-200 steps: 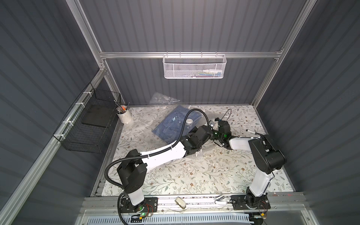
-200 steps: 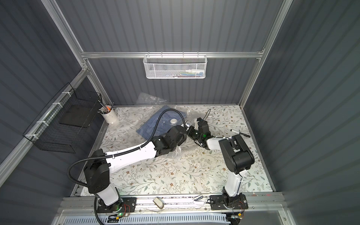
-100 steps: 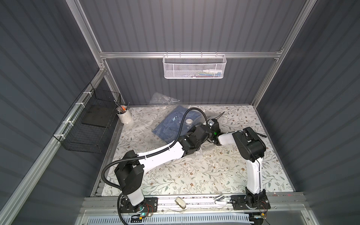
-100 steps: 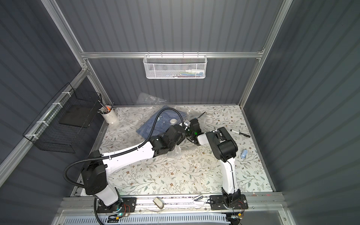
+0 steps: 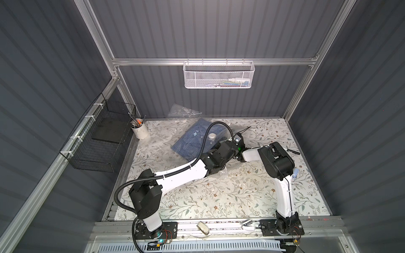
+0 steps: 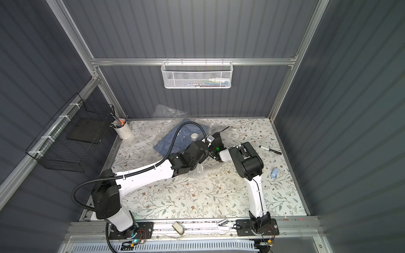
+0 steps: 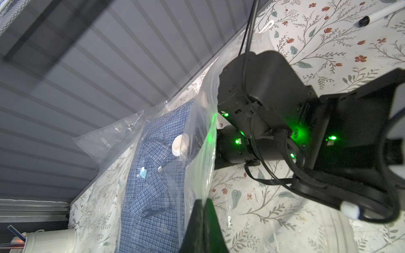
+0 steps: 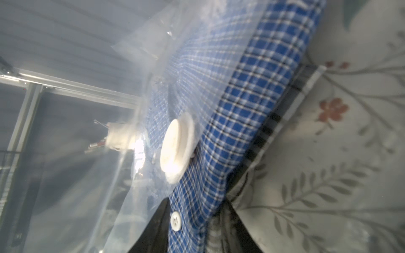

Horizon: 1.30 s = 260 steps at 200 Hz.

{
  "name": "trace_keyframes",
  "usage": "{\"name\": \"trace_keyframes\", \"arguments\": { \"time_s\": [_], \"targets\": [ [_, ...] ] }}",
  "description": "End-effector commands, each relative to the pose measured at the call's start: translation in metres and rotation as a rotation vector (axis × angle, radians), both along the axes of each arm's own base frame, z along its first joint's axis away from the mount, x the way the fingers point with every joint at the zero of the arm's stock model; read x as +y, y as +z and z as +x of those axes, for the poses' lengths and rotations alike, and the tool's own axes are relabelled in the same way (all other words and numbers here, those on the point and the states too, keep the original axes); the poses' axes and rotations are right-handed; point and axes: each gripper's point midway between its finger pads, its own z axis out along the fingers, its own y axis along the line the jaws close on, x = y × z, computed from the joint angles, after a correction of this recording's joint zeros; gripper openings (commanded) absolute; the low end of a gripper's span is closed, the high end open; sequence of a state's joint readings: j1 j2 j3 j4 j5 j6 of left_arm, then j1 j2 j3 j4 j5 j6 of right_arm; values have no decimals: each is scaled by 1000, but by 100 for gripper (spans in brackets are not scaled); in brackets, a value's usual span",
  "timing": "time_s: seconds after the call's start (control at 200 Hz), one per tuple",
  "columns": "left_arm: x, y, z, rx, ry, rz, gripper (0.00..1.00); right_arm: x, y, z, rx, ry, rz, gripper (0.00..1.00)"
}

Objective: Take the shirt out of the vacuum bag
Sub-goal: Take out the shirt from the vacuum bag.

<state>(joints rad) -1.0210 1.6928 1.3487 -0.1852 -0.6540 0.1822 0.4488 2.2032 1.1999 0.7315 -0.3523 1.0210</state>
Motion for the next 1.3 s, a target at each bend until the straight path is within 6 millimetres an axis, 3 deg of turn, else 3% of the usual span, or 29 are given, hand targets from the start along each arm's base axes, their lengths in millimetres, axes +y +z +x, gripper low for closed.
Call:
{"name": "trace_keyframes", "arguments": {
  "time_s": [0.0,0.35,0.605,0.76,0.99,1.296],
  "targets": [
    [2,5,0,1,6,-33,0,10,5,3,-29,23,4,37],
    [9,-7,2,33,16,-64,0,4,-4,-16,22,59,-56,37],
    [14,-6,5,38,10,-104,0,19,-10,2,37,83,-29,37],
    [15,-6,5,41,4,-117,0,20,-2,6,26,83,-28,36],
    [10,-2,6,43,-15,-134,0,25,-20,12,63,81,-31,35],
    [9,-6,6,52,-16,-129,0,45,-20,23,62,96,11,30]
  ]
}}
